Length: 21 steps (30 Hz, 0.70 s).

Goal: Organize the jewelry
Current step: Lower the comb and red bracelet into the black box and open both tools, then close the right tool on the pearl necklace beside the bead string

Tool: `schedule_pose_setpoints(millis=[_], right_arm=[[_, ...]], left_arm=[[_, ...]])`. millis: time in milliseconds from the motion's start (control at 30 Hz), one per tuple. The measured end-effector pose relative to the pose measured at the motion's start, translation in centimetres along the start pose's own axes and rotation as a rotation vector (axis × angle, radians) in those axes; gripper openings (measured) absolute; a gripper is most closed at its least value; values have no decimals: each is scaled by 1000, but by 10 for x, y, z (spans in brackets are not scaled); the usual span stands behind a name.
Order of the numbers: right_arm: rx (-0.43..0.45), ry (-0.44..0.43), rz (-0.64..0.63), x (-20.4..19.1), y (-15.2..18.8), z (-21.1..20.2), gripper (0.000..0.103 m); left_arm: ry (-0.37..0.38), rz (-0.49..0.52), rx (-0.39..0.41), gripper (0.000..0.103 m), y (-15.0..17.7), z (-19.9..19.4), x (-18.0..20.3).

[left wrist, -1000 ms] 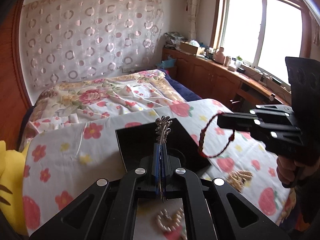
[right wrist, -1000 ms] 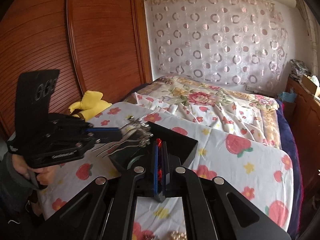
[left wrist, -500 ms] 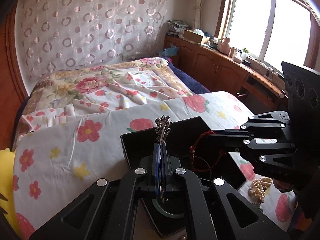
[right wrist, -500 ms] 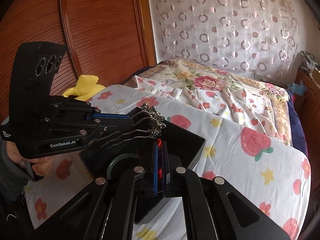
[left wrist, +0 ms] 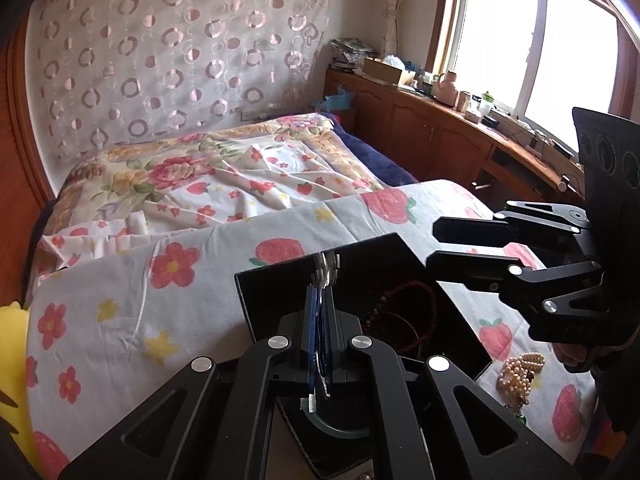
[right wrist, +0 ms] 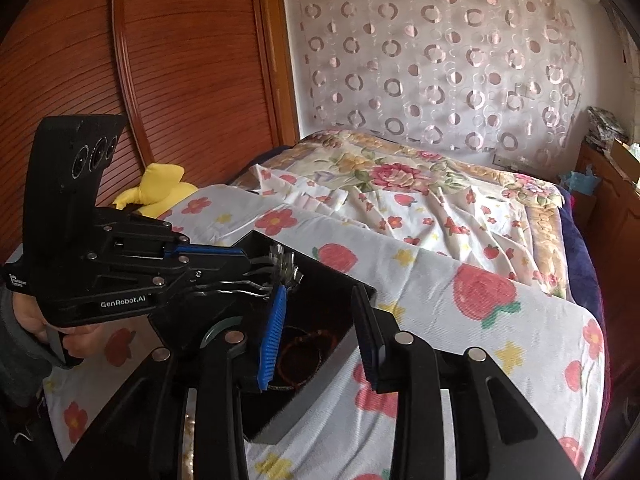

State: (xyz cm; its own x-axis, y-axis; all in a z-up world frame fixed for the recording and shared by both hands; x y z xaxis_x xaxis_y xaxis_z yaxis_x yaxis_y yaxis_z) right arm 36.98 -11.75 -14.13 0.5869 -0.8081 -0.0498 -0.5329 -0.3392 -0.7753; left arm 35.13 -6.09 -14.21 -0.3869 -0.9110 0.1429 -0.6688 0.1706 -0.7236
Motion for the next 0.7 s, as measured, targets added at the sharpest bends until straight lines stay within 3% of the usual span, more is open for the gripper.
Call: schedule_pose_setpoints(millis=[267, 433, 700], right_arm=[[4, 32, 17, 8, 9, -15, 37], [7, 47, 39, 10, 20, -28, 37], [-2, 78, 71, 9, 45, -51, 37]], left_arm=[[-17, 4, 31, 5, -4, -11, 2], [-32, 5, 55, 32, 0, -25, 7], [-59, -1, 82, 60, 15, -49, 17]])
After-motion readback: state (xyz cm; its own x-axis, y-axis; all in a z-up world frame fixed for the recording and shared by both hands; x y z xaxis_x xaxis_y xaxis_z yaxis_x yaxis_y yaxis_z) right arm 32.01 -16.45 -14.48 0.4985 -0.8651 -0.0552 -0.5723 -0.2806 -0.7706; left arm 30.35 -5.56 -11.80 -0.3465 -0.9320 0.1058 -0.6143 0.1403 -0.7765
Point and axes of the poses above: each gripper's, at about its wrist camera, not at the fingertips, and z roughly the way its jaws point, x to its right, y to its underside, the point moved 9 cm from there along z, roughly the way its jaws point, and after that the axes turned 3 degrees about -z, right-handed, at the moved point
